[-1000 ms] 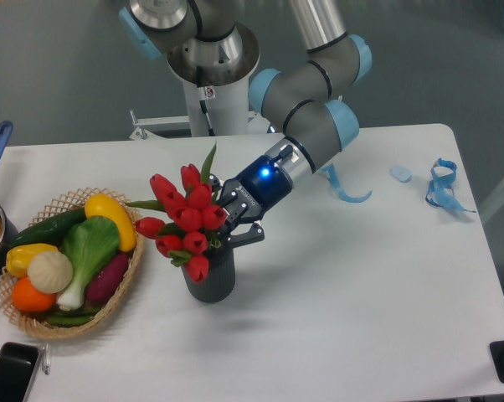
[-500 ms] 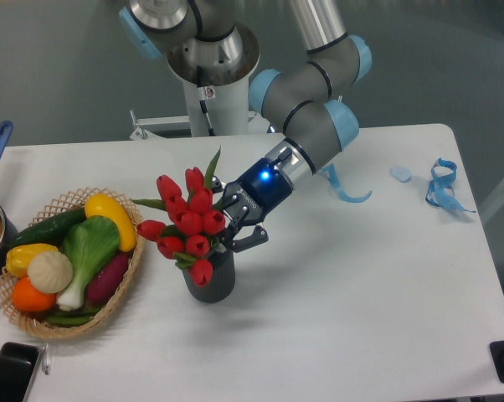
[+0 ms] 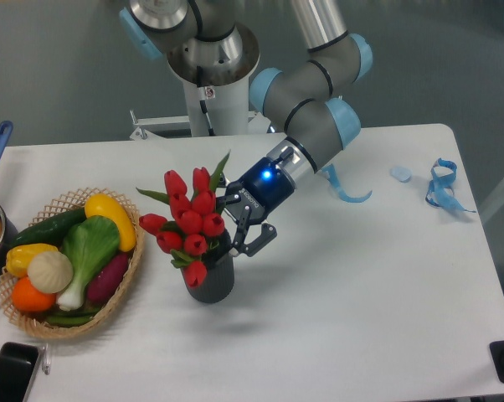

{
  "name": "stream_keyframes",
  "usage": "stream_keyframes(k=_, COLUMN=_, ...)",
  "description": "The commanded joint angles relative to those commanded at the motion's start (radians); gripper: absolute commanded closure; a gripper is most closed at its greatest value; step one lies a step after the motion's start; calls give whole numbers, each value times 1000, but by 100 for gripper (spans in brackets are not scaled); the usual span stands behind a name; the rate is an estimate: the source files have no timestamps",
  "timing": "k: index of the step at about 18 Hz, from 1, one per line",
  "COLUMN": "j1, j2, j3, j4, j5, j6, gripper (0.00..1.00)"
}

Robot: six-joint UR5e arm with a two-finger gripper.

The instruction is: Insert the flowers into the vase

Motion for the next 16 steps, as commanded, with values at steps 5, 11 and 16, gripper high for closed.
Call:
stream_keyframes(k=5, j1=8, j2=58, j3=14, j4=-2, j5=255, j6=-3, gripper=0)
stream_keyframes(k=11, j1=95, j2=133, j3=115, j4=-3, j5=454, j6=-6, gripper=0)
stream_keyframes(k=16, j1=161, j2=144, j3=317, j4=-12, j5=646, j6=-69, gripper=0)
